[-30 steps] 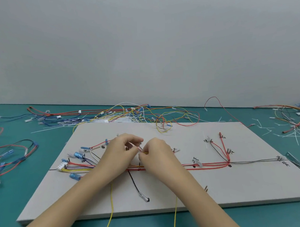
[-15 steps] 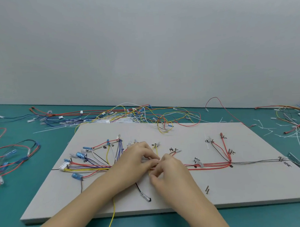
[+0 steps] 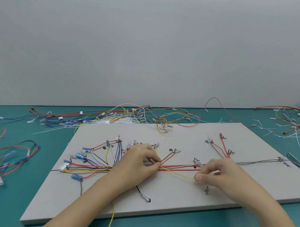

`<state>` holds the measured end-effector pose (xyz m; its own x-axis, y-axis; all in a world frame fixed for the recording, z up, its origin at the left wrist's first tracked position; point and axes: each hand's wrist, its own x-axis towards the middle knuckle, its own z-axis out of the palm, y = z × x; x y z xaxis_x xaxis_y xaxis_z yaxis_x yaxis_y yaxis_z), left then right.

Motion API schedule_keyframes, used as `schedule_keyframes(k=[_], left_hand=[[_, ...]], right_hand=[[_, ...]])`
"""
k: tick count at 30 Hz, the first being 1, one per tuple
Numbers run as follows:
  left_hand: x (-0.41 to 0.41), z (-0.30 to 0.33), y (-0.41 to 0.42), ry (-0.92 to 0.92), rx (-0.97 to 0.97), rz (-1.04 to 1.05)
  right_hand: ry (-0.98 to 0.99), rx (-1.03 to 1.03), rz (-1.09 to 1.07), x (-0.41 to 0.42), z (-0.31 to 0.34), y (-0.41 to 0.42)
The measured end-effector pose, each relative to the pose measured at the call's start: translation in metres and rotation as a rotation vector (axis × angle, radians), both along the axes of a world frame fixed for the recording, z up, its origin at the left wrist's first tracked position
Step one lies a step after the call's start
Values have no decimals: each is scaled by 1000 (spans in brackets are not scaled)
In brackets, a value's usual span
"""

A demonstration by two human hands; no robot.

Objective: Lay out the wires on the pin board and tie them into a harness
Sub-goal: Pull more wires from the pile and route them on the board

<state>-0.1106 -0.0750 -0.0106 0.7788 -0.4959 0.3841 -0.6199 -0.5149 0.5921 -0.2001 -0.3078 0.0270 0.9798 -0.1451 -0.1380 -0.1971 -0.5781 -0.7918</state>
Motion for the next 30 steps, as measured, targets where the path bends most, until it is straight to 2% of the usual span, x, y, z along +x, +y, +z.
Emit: schedule_keyframes(k=[8,14,18,26,30], left_hand=[[2,1,-1,46,-7,14],[2,1,0,60,-19,22],[2,1,-1,61,-12,25],[-2,6,-4,57,79,76],[-2,9,-7,45,145,83]], right_hand=[[-119,68,-315,14,-8,-64],[-78,194,-392,17,-16,-82],[-145,103,-386,16,-20,-78],[-270,-217,-405,25,-36,-62],[-298,-264,-405,27,-38,-65]])
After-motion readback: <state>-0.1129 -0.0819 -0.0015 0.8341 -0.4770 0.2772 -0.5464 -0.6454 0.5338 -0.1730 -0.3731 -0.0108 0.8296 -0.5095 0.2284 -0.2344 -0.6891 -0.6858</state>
